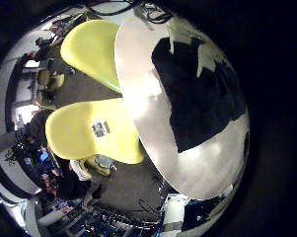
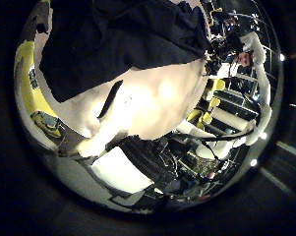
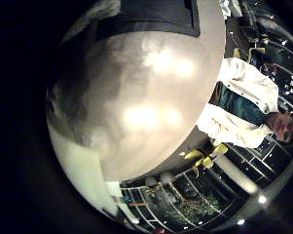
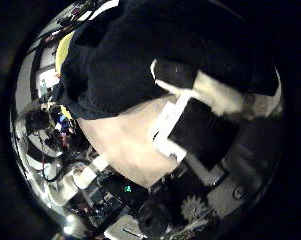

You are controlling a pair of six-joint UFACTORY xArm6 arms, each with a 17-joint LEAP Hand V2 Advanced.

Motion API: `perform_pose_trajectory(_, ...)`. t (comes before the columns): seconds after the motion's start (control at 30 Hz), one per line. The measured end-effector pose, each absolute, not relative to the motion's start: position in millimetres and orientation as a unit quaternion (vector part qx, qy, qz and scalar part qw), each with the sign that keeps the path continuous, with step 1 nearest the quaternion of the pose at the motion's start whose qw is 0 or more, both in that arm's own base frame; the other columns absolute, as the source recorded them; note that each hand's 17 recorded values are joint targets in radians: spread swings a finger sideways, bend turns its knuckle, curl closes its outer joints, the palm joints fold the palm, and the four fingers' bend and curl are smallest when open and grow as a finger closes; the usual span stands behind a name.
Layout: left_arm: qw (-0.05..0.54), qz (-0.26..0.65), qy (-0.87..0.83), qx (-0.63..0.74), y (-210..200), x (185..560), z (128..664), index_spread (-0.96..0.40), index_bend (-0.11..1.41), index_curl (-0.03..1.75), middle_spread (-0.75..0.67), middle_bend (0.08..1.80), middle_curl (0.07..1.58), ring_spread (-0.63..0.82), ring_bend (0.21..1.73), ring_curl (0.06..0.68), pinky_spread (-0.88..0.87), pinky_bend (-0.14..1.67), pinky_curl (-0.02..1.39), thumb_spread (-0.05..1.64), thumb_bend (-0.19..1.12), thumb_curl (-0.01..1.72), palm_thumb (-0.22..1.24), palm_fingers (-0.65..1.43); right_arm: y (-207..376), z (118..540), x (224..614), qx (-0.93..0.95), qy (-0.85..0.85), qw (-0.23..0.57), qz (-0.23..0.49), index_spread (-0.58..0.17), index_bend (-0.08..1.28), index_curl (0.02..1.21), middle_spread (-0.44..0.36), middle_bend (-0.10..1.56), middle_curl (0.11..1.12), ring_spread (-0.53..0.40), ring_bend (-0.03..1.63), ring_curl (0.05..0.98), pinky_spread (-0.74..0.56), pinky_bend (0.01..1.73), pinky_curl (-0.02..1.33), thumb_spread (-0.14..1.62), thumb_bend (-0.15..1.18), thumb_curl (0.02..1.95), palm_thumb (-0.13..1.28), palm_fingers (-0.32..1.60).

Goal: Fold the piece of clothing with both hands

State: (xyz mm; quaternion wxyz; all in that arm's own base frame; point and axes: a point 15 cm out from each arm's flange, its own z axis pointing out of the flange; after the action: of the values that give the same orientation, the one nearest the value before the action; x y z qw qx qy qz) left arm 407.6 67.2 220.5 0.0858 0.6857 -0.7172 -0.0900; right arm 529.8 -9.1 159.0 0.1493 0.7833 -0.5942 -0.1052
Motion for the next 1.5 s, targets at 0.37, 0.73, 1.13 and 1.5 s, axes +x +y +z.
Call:
perform_pose_trajectory(0.37,0.102,-0.096,-0.724,0.676,51,394,196,-0.13,0.19,0.52,0.00,0.19,0.47,-0.03,0.70,0.298,0.03,0.27,0.53,1.25,-0.02,0.32,0.40,0.32,-72,217,520,0.761,-0.631,0.123,-0.088,-0.311,1.01,0.79,-0.150,1.24,0.75,-0.206,1.37,0.597,-0.23,1.22,0.81,1.08,0.12,0.60,1.00,1.16)
perform_pose_trajectory(0.73,0.119,-0.100,-0.732,0.663,29,393,175,-0.13,0.19,0.50,0.00,0.19,0.46,-0.01,0.68,0.284,0.05,0.25,0.51,1.26,-0.02,0.32,0.37,0.32,-104,258,512,0.756,-0.645,0.095,-0.067,-0.286,1.06,0.83,-0.126,1.31,0.77,-0.201,1.41,0.646,-0.21,1.23,0.92,1.10,0.08,0.69,1.02,1.09)
perform_pose_trajectory(1.13,0.131,-0.097,-0.739,0.654,32,398,168,-0.13,0.19,0.49,-0.02,0.19,0.44,-0.01,0.67,0.276,0.06,0.25,0.50,1.26,-0.01,0.31,0.38,0.33,-5,339,521,0.811,-0.583,0.049,0.006,-0.277,1.06,0.84,-0.118,1.32,0.77,-0.204,1.41,0.673,-0.21,1.19,1.01,1.12,0.03,0.75,1.02,1.08)
perform_pose_trajectory(1.5,0.126,-0.071,-0.733,0.665,54,397,188,-0.13,0.19,0.48,-0.03,0.20,0.44,-0.02,0.67,0.269,0.07,0.24,0.48,1.27,-0.01,0.31,0.38,0.34,187,352,490,0.895,-0.443,0.040,0.031,-0.276,1.05,0.85,-0.116,1.32,0.77,-0.206,1.40,0.689,-0.21,1.16,1.06,1.13,-0.01,0.79,1.03,1.09)
